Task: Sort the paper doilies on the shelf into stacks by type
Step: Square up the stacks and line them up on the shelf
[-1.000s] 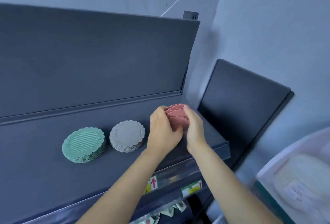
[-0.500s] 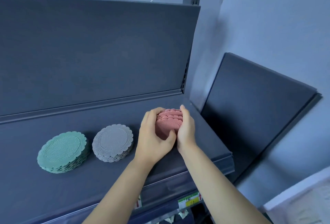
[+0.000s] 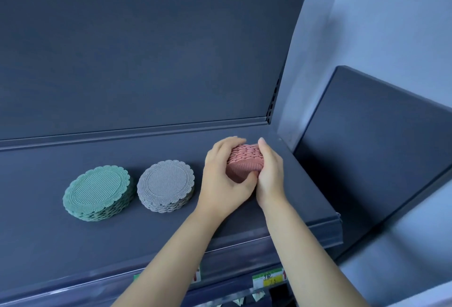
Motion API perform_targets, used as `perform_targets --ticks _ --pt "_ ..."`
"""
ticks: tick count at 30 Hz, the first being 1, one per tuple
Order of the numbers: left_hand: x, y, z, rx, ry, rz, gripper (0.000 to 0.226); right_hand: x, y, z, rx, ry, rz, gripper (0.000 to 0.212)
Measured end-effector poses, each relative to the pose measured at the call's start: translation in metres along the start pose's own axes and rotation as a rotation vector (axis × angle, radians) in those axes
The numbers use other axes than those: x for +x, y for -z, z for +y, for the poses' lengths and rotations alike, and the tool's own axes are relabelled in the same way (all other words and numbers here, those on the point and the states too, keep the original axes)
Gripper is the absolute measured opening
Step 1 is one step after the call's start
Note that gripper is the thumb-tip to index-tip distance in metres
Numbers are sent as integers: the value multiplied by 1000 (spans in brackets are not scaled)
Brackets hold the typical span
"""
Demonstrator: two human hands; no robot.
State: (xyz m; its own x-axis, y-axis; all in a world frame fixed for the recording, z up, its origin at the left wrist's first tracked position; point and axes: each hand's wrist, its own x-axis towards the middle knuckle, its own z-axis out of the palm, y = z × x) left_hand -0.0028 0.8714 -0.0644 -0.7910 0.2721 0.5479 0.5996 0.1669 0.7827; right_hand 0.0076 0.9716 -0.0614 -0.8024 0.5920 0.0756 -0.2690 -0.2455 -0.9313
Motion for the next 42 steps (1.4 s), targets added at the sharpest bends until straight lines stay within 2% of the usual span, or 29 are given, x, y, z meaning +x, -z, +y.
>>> perform_targets --ticks 5,9,11,15,16,19,21,25,29,31,34,37,42 --pt "2 -1 0 -1 33 20 70 5 1 3 -23 32 36 48" --pt "4 -1 0 9 185 73 68 3 -1 6 -34 57 85 33" --pt "4 0 -1 -15 198 53 67 4 1 7 -22 70 129 39" --pt "2 -2 -3 -42 243 -38 85 3 0 6 -49 64 81 29" --pt "3 -2 -3 -50 250 -42 82 2 0 6 -54 59 75 29" --pt "3 -2 -3 -59 203 -46 56 2 0 6 -50 81 64 28" --pt "1 -2 -4 -46 156 -42 50 2 1 7 -62 126 67 35" --pt "1 -2 -6 -51 197 -33 54 2 -1 8 -134 98 116 47" --pt "0 -2 -7 -58 188 -38 72 5 1 7 -176 89 181 60" --pt "0 -1 -7 -108 185 -67 75 3 3 6 -198 107 149 62" --pt "0 0 -8 -128 183 -86 70 0 2 4 -206 96 97 66" --pt "3 -1 -9 -135 188 -81 53 0 1 4 -172 75 56 74" --pt "6 -1 -12 -100 178 -90 44 1 2 1 -26 22 23 56"
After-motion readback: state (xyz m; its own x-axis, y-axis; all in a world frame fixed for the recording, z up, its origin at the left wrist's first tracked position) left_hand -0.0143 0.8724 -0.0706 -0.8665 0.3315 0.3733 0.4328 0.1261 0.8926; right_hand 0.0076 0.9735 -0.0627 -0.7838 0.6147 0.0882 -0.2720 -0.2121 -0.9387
